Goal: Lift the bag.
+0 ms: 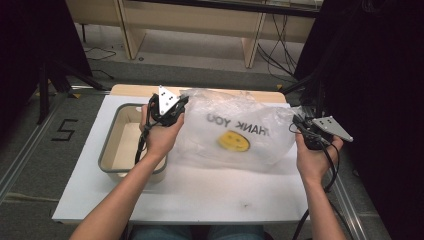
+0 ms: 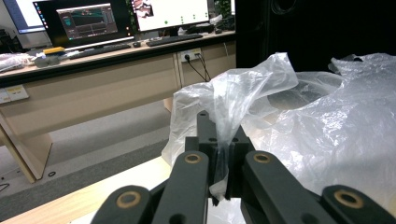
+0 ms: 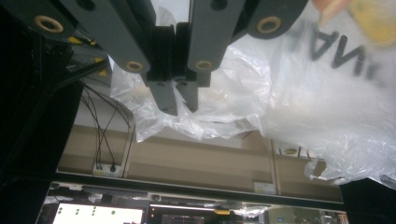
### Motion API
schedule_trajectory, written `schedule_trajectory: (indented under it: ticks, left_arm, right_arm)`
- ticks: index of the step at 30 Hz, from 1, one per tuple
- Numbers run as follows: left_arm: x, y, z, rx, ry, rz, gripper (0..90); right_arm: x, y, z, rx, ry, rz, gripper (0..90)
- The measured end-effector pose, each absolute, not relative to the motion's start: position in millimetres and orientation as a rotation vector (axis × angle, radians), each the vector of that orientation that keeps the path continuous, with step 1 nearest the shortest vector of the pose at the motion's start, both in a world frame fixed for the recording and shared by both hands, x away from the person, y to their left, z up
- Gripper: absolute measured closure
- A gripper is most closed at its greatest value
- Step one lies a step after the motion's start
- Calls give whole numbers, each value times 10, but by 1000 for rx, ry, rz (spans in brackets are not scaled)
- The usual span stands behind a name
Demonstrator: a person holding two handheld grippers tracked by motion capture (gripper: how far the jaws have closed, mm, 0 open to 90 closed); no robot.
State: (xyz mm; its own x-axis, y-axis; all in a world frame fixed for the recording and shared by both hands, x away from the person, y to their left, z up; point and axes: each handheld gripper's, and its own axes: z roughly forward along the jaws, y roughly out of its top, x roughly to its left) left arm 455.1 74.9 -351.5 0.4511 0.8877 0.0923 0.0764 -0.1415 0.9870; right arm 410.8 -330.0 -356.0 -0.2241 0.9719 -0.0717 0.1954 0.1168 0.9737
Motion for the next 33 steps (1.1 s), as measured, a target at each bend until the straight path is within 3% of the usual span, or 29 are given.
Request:
schedule_trajectory:
  ticks: [33]
  left_arm:
    - [4747, 750, -3651, 1638, 942, 864, 876]
  right_arm:
    - [4296, -3301, -3732, 1240, 1626, 1138, 896]
